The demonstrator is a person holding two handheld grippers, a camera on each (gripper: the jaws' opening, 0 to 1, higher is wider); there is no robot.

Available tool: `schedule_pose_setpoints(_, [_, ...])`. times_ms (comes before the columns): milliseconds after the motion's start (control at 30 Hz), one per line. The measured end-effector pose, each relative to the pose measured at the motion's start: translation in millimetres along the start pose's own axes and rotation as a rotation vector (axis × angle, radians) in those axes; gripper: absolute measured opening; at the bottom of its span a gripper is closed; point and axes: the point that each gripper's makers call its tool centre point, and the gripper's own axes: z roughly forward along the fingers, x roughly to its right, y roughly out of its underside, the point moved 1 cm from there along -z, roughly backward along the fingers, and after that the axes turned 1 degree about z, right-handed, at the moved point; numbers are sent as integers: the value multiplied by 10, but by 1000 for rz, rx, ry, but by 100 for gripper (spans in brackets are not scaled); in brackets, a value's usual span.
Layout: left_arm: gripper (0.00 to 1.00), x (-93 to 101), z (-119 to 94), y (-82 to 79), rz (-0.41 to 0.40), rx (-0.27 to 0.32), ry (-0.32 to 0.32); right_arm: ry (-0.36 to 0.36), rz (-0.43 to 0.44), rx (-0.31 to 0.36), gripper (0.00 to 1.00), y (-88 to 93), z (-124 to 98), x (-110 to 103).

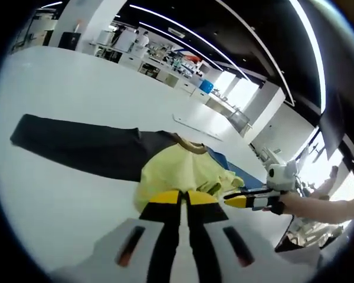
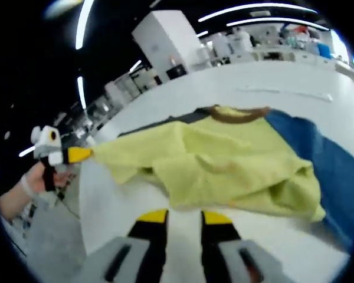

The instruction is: Fold the garment on the visible template until the final outline fits inside the template.

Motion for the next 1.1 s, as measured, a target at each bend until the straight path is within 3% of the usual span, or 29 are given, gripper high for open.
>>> schedule_pose_setpoints(300, [0,-1,-8,-5,1,-1,-1,-9,42,12,15,19,112,-81])
schedule_pose_setpoints(733, [0,-14,-14,21,-5,-5,-4,13,123,53,0,-7,162,-39])
schedule_pose_setpoints(967, [0,-38,-48,30,-1,-11,-4,1,121,53,0,3,30,-41])
schedule_pose_setpoints(1100, [0,-46,-88,51,6,-18,-6,-6,115,56,0,41,-158,-10])
